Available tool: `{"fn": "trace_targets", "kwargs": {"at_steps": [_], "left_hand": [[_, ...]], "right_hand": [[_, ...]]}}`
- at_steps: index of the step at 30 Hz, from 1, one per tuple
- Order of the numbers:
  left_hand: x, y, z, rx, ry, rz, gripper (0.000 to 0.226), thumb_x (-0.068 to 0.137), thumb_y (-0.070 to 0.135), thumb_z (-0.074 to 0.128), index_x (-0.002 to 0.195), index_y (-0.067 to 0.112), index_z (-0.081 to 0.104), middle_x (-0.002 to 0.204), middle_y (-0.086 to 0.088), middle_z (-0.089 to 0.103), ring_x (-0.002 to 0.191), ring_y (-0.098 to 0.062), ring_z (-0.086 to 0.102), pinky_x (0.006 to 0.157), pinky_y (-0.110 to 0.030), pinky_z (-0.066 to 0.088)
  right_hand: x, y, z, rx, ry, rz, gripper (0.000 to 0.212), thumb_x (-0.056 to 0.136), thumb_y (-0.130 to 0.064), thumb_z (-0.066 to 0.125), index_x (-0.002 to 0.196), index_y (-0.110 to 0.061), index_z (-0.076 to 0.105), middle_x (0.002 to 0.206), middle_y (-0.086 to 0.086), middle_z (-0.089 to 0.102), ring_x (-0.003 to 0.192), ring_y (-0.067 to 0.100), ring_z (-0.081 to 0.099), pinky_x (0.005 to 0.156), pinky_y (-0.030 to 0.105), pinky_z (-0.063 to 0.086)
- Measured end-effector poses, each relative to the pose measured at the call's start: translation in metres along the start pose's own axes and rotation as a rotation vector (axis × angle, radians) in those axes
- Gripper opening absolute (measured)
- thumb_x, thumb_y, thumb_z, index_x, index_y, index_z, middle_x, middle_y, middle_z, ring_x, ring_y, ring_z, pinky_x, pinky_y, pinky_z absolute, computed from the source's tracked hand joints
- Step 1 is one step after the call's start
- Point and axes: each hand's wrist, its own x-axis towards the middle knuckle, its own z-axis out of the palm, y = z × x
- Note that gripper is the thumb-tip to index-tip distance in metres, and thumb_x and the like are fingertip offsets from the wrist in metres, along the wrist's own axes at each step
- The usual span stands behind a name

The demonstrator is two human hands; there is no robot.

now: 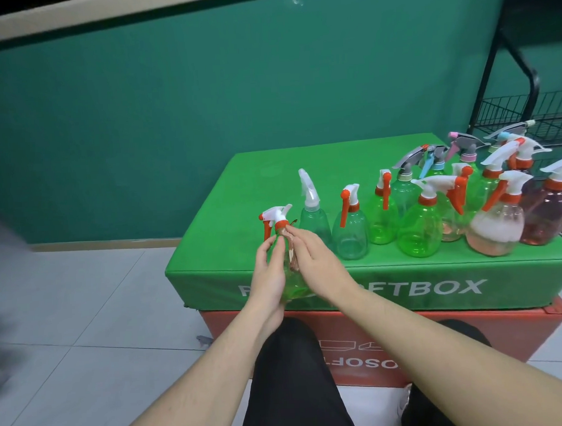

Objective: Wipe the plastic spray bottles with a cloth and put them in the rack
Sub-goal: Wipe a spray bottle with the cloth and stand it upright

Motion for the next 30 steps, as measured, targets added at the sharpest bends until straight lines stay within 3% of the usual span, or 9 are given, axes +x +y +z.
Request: {"fn": "trace_targets", "kwargs": {"at_steps": [2,4,7,12,16,20,26,28,30], "left_hand": [[0.002,0.002,-0.002,0.001,0.004,0.002,0.028,0.102,0.042,0.058,0.128,0.032,0.059,0.124,0.005,0.068,0.112,-0.015,0.067,0.080,-0.035,0.057],[0.003,0.005,-0.003,0.007,0.010,-0.001,0.027,0.101,0.042,0.059,0.126,0.032,0.060,0.120,0.005,0.070,0.109,-0.014,0.068,0.080,-0.034,0.057],[0.007,0.008,-0.004,-0.019,0.015,-0.016,0.025,0.100,0.043,0.060,0.122,0.033,0.062,0.118,0.003,0.073,0.107,-0.016,0.071,0.084,-0.039,0.060],[0.012,0.019,-0.006,-0.095,0.023,-0.064,0.047,0.092,0.064,0.060,0.127,0.033,0.059,0.118,0.001,0.073,0.105,-0.018,0.073,0.088,-0.045,0.060],[0.009,0.023,-0.007,-0.180,0.028,-0.072,0.038,0.092,0.044,0.071,0.126,0.032,0.058,0.106,-0.001,0.075,0.085,-0.014,0.076,0.066,-0.032,0.058],[0.004,0.017,-0.005,-0.188,0.012,-0.018,0.035,0.094,0.038,0.071,0.127,0.034,0.060,0.116,0.000,0.075,0.104,-0.017,0.073,0.088,-0.040,0.059],[-0.006,0.001,-0.006,0.023,-0.034,0.067,0.032,0.099,0.046,0.059,0.131,0.041,0.061,0.129,0.016,0.066,0.122,-0.006,0.060,0.107,-0.040,0.047],[-0.009,-0.002,-0.005,0.068,-0.057,0.070,0.029,0.099,0.049,0.058,0.127,0.041,0.063,0.131,0.016,0.065,0.125,-0.006,0.057,0.110,-0.041,0.045],[-0.012,-0.003,-0.001,0.101,-0.064,0.089,0.030,0.101,0.050,0.054,0.128,0.041,0.062,0.134,0.016,0.062,0.127,-0.006,0.055,0.111,-0.041,0.044]], "right_hand": [[-0.007,0.002,0.004,-0.025,0.017,-0.044,0.042,0.111,-0.031,0.030,0.150,-0.026,0.044,0.155,-0.011,0.041,0.131,-0.009,0.036,0.114,0.021,0.030],[-0.013,0.003,0.006,-0.049,0.029,-0.083,0.043,0.111,-0.028,0.029,0.151,-0.024,0.043,0.157,-0.011,0.036,0.133,-0.015,0.028,0.111,0.009,0.021],[-0.018,0.005,0.009,-0.056,0.031,-0.128,0.043,0.111,-0.023,0.030,0.152,-0.020,0.042,0.160,-0.009,0.031,0.137,-0.018,0.019,0.111,0.001,0.011],[-0.030,0.010,0.015,-0.109,0.047,-0.252,0.044,0.110,-0.019,0.034,0.154,-0.020,0.040,0.164,-0.007,0.026,0.152,-0.003,0.011,0.125,0.023,0.010],[-0.038,0.014,0.016,-0.142,0.063,-0.300,0.046,0.109,-0.019,0.037,0.155,-0.021,0.038,0.163,-0.010,0.024,0.153,0.000,0.012,0.126,0.024,0.010],[-0.037,0.014,0.017,-0.079,0.071,-0.259,0.045,0.110,-0.021,0.034,0.155,-0.025,0.037,0.163,-0.016,0.022,0.152,-0.004,0.010,0.126,0.024,0.010],[-0.028,0.014,0.011,-0.089,0.070,-0.183,0.045,0.111,-0.025,0.029,0.156,-0.026,0.036,0.165,-0.013,0.021,0.151,-0.006,0.012,0.126,0.026,0.013],[-0.022,0.011,0.006,-0.071,0.058,-0.137,0.044,0.111,-0.025,0.029,0.155,-0.025,0.038,0.164,-0.012,0.023,0.145,-0.011,0.016,0.124,0.020,0.015],[-0.014,0.007,0.000,-0.064,0.043,-0.093,0.045,0.111,-0.027,0.029,0.154,-0.026,0.040,0.163,-0.014,0.026,0.140,-0.016,0.018,0.115,0.005,0.013]]}}
